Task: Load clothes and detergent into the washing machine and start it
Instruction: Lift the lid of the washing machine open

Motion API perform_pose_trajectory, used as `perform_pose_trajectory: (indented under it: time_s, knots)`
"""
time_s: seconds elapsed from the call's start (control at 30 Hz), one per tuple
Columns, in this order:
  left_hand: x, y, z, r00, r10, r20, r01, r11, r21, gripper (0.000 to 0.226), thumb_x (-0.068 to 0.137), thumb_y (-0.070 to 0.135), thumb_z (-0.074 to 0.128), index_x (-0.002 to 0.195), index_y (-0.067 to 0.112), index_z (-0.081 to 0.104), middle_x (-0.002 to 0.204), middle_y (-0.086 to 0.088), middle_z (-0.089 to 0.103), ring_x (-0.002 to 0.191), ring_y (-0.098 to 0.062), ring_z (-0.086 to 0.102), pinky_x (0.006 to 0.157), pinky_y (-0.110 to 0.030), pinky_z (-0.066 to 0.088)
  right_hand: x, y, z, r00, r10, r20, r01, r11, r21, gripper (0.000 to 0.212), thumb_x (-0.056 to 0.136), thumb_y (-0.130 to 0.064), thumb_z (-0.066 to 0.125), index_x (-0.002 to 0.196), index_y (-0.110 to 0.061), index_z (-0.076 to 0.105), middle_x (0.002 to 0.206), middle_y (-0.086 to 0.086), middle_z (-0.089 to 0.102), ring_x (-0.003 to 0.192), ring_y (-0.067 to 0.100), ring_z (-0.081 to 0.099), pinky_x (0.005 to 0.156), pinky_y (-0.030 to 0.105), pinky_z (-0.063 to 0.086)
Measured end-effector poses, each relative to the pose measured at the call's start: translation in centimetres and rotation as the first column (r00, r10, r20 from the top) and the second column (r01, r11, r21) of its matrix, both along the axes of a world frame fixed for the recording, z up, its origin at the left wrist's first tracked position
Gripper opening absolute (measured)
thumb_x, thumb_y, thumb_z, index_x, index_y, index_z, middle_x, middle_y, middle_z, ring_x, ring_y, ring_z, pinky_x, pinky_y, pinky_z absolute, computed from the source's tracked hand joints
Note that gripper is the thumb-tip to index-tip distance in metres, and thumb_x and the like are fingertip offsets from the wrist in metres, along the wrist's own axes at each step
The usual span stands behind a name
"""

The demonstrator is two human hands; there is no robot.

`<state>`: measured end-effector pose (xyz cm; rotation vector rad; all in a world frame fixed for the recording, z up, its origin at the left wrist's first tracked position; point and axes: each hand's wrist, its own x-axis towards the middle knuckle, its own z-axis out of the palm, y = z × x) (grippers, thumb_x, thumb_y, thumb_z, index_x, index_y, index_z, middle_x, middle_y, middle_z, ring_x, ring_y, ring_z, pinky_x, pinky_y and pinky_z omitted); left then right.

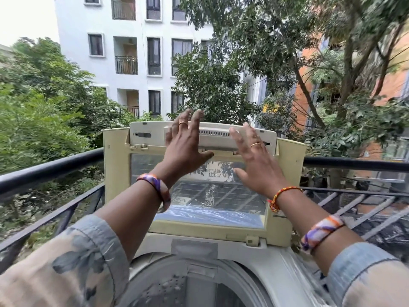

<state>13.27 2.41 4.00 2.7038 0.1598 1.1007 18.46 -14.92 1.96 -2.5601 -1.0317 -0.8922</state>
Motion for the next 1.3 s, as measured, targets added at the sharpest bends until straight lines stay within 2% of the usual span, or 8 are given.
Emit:
perform_pose_trajectory:
  time_s: [0.17, 0.3, 0.5, 0.67, 0.87, 0.97, 1.1, 1.3]
  knots:
    - [-4.9, -1.7, -2.2, 0.991, -0.128, -0.035, 0.124, 0.988, -0.095, 0.055, 0.081, 0.033, 0.066, 0.130, 0.016, 0.049, 0.131, -0.009, 0.054, 0.121, -0.024, 0.051, 0.104, -0.038, 0.043, -4.2, -0.7, -2.0, 0.997, 0.075, -0.016, -0.075, 0.997, 0.022, 0.092, 0.087, -0.026, 0.057, 0.145, -0.034, -0.013, 0.156, 0.000, -0.018, 0.145, 0.017, -0.006, 0.109, 0.034, 0.009]
    - [-8.1, -2.4, -5.2, 0.969, -0.191, -0.155, 0.163, 0.971, -0.174, 0.024, 0.077, 0.030, 0.068, 0.098, 0.017, 0.069, 0.100, -0.003, 0.073, 0.092, -0.019, 0.068, 0.083, -0.036, 0.056, -7.7, -1.2, -4.5, 0.979, 0.153, -0.131, -0.153, 0.988, 0.012, 0.090, 0.087, -0.030, 0.057, 0.146, -0.034, -0.011, 0.157, -0.003, -0.013, 0.145, 0.021, 0.013, 0.113, 0.040, 0.028]
    - [-12.1, -3.1, -10.3, 0.891, -0.221, -0.396, 0.144, 0.966, -0.215, 0.024, 0.078, 0.026, 0.069, 0.099, 0.015, 0.069, 0.097, -0.003, 0.073, 0.087, -0.018, 0.068, 0.081, -0.030, 0.055, -10.7, -2.1, -9.8, 0.885, 0.119, -0.450, -0.158, 0.986, -0.049, 0.081, 0.089, -0.031, 0.056, 0.149, -0.029, 0.001, 0.159, 0.000, -0.001, 0.145, 0.017, 0.013, 0.111, 0.033, 0.027]
    - [-15.0, -3.7, -15.9, 0.690, -0.214, -0.691, 0.133, 0.976, -0.169, 0.025, 0.079, 0.033, 0.064, 0.094, 0.014, 0.067, 0.098, -0.007, 0.072, 0.091, -0.023, 0.066, 0.081, -0.034, 0.054, -13.3, -2.9, -14.1, 0.641, 0.073, -0.764, -0.253, 0.960, -0.121, 0.065, 0.087, -0.031, 0.061, 0.143, -0.020, 0.031, 0.142, 0.007, 0.045, 0.129, 0.018, 0.045, 0.105, 0.028, 0.037]
    - [-17.8, -5.1, -21.0, 0.404, -0.258, -0.877, 0.062, 0.965, -0.256, 0.035, 0.091, 0.041, 0.048, 0.076, 0.010, 0.055, 0.080, -0.009, 0.055, 0.077, -0.021, 0.049, 0.069, -0.028, 0.038, -17.0, -2.6, -18.1, 0.462, -0.079, -0.884, -0.403, 0.868, -0.289, 0.037, 0.097, -0.041, 0.036, 0.110, -0.016, 0.061, 0.107, 0.007, 0.063, 0.093, 0.014, 0.050, 0.077, 0.025, 0.036]
    - [-18.4, -5.3, -22.2, 0.355, -0.280, -0.892, -0.036, 0.949, -0.312, 0.049, 0.093, 0.046, 0.040, 0.086, 0.001, 0.059, 0.089, -0.017, 0.058, 0.085, -0.025, 0.053, 0.074, -0.029, 0.037, -18.1, -2.7, -19.6, 0.372, -0.119, -0.920, -0.329, 0.910, -0.251, 0.048, 0.097, -0.048, 0.027, 0.067, -0.017, 0.048, 0.076, 0.004, 0.052, 0.083, 0.018, 0.049, 0.072, 0.030, 0.033]
    - [-18.8, -5.6, -22.2, 0.360, -0.191, -0.913, -0.064, 0.971, -0.228, 0.049, 0.095, 0.041, 0.034, 0.115, 0.005, 0.060, 0.125, -0.022, 0.058, 0.115, -0.031, 0.055, 0.093, -0.033, 0.042, -18.6, -2.8, -19.6, 0.377, -0.187, -0.907, -0.265, 0.917, -0.299, 0.050, 0.097, -0.051, 0.025, 0.061, -0.019, 0.039, 0.094, 0.014, 0.048, 0.090, 0.020, 0.048, 0.075, 0.028, 0.032]
    - [-18.9, -5.9, -21.4, 0.325, -0.189, -0.927, -0.068, 0.973, -0.222, 0.045, 0.094, 0.034, 0.034, 0.119, 0.005, 0.058, 0.132, -0.019, 0.054, 0.120, -0.031, 0.051, 0.097, -0.033, 0.039, -19.2, -2.7, -19.0, 0.408, -0.199, -0.891, -0.227, 0.923, -0.310, 0.047, 0.097, -0.043, 0.028, 0.058, -0.019, 0.036, 0.093, 0.011, 0.047, 0.088, 0.020, 0.047, 0.060, 0.028, 0.031]
